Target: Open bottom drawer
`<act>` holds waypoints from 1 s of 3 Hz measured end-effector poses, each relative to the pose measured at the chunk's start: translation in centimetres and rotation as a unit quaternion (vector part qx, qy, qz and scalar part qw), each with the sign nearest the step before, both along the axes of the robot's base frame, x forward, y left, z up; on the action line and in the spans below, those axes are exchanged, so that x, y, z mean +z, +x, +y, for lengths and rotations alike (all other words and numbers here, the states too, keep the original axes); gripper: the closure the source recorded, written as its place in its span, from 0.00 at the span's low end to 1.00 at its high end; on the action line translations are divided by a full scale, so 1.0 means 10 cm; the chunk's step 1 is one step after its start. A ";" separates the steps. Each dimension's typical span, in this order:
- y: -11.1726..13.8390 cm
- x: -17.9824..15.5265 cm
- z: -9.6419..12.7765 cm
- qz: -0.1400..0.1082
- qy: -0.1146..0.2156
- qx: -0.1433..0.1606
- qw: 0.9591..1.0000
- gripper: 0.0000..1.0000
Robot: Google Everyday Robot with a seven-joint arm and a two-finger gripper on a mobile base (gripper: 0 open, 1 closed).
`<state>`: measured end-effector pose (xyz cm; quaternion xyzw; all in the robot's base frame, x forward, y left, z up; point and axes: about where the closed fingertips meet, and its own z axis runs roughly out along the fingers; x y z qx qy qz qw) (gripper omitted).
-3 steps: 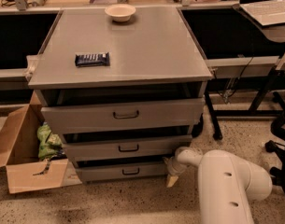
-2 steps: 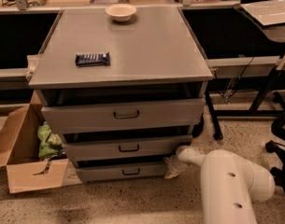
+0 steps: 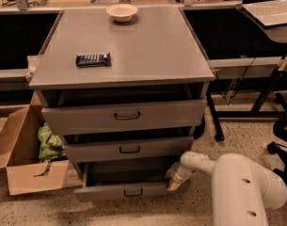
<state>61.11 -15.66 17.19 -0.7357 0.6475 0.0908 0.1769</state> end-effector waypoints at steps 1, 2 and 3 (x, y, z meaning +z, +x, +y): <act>-0.01 0.00 0.00 0.000 0.000 0.000 1.000 0.00; -0.02 0.00 0.00 0.000 0.000 0.000 1.000 0.00; -0.17 -0.06 0.09 0.017 -0.013 0.015 1.000 0.00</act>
Offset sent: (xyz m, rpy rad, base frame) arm -0.0013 -0.0003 0.0000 0.0000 0.0000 0.0000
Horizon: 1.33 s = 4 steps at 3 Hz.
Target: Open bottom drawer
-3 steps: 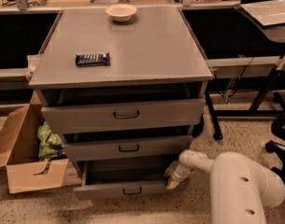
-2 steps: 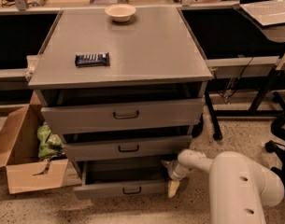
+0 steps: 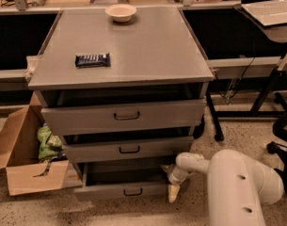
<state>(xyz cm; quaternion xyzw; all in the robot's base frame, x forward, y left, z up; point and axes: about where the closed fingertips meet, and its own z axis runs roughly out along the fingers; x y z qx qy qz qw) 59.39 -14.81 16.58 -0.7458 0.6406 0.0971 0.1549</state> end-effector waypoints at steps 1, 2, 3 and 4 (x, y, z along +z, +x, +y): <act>-0.40 -0.05 0.15 0.033 -0.015 0.012 0.999 0.00; -0.77 -0.07 0.21 0.059 -0.018 0.012 0.998 0.19; -1.02 -0.05 0.20 0.074 -0.017 0.004 0.997 0.43; -1.23 0.16 0.24 0.060 -0.019 0.003 0.998 0.72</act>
Offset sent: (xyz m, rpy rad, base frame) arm -0.1199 0.0261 -0.0050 -0.0454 0.1781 0.0201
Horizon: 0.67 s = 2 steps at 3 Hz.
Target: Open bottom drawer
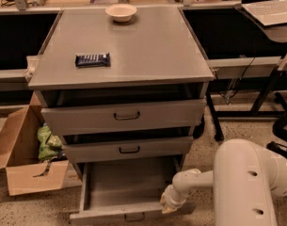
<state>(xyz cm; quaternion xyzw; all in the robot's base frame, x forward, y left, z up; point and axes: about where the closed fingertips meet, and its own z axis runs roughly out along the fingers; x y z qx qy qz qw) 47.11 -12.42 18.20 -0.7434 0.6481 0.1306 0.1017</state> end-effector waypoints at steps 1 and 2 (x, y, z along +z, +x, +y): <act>-0.18 0.09 0.05 -0.005 0.001 0.007 1.000 1.00; -0.18 0.09 0.05 -0.005 0.001 0.007 1.000 0.00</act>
Offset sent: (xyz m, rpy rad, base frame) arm -0.0175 0.0052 0.0091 0.0028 -0.0104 0.0134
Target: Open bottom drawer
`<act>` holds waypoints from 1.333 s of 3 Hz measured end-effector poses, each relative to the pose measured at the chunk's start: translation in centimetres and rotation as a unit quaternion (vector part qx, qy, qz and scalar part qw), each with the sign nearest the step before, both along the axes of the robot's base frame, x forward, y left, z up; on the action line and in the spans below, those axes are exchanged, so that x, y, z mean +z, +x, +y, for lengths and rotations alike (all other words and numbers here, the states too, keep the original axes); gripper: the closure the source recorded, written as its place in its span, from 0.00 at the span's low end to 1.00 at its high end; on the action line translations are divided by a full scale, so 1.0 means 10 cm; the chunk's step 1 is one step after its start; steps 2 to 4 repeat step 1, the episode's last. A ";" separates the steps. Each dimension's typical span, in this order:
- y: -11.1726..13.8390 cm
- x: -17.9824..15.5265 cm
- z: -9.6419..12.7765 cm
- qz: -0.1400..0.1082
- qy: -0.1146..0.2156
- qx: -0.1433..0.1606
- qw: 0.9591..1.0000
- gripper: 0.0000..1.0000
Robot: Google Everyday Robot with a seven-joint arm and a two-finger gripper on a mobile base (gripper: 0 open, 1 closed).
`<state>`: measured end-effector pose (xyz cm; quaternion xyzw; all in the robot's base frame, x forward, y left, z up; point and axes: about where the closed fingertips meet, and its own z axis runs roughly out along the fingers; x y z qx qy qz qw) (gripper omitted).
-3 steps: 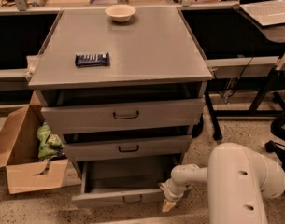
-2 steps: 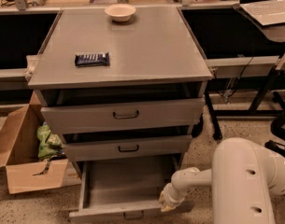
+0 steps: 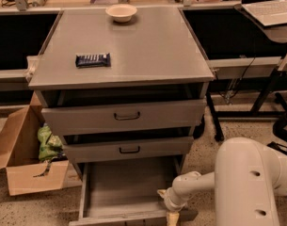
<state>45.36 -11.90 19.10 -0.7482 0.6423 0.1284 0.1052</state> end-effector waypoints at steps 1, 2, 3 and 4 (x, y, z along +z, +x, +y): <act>0.00 0.00 0.00 0.000 0.000 0.000 1.000 0.00; 0.00 0.00 0.00 0.000 0.000 0.000 1.000 0.00; 0.00 0.00 0.00 0.000 0.000 0.000 1.000 0.00; 0.00 0.00 0.00 0.000 0.000 0.000 1.000 0.00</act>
Offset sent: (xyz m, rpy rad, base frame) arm 0.0000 0.0000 0.0000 0.0000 0.0000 0.0000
